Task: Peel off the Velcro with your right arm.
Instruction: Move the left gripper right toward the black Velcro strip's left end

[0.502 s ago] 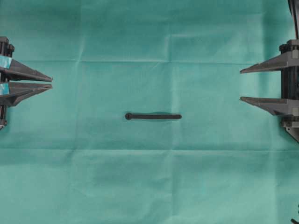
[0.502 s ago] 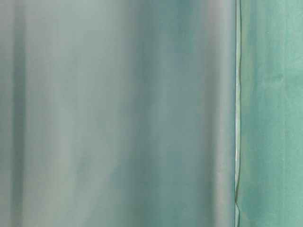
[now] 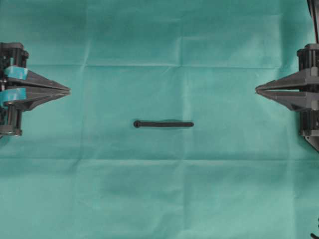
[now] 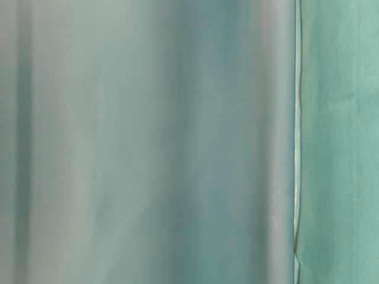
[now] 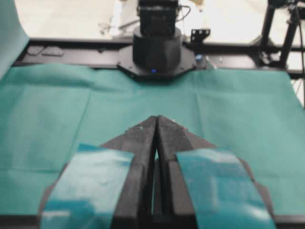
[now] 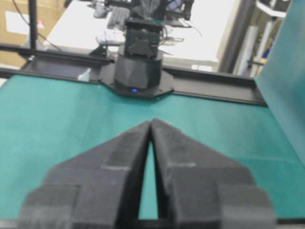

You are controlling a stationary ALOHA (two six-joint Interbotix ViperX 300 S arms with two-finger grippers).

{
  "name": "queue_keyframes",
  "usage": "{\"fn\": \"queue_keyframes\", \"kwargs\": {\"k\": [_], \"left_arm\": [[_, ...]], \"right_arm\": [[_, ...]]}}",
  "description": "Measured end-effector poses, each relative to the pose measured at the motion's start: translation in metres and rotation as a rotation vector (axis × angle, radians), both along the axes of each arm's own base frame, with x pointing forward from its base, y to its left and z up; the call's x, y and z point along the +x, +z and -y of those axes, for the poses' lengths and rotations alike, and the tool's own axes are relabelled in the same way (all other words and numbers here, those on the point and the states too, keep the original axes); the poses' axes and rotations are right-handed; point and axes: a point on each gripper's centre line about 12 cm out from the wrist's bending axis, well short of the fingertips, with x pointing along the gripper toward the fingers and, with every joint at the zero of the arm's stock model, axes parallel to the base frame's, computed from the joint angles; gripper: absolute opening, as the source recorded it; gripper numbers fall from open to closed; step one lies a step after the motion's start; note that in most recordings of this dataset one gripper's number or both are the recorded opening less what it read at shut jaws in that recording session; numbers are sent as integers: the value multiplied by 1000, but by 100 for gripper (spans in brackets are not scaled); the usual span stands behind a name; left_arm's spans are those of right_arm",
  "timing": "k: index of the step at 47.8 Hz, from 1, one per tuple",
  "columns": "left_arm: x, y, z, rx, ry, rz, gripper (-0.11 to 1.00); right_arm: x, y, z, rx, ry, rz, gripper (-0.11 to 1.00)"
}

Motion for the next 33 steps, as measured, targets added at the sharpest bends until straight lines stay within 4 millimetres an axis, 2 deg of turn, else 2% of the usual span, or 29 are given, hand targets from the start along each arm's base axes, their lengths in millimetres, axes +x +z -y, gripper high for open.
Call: {"fn": "queue_keyframes", "kwargs": {"k": [3, 6, 10, 16, 20, 22, 33], "left_arm": [[5, -1, 0, 0, 0, -14, 2], [9, 0, 0, 2, 0, -18, 12], [15, 0, 0, 0, 0, -15, 31], [21, 0, 0, 0, 2, 0, 69], [24, 0, 0, 0, 3, 8, 90], [26, 0, -2, 1, 8, 11, 96], [47, 1, -5, -2, 21, 2, 97]], "right_arm": [[-1, -1, 0, 0, 0, 3, 5], [-2, -4, 0, 0, 0, 5, 17], [-4, -6, 0, 0, 0, 14, 38], [-8, -9, 0, 0, 0, 23, 74], [-11, -8, 0, -3, 0, 37, 75], [-12, -8, 0, -2, 2, 43, 74], [-13, -5, 0, 0, 0, 57, 75]]}}
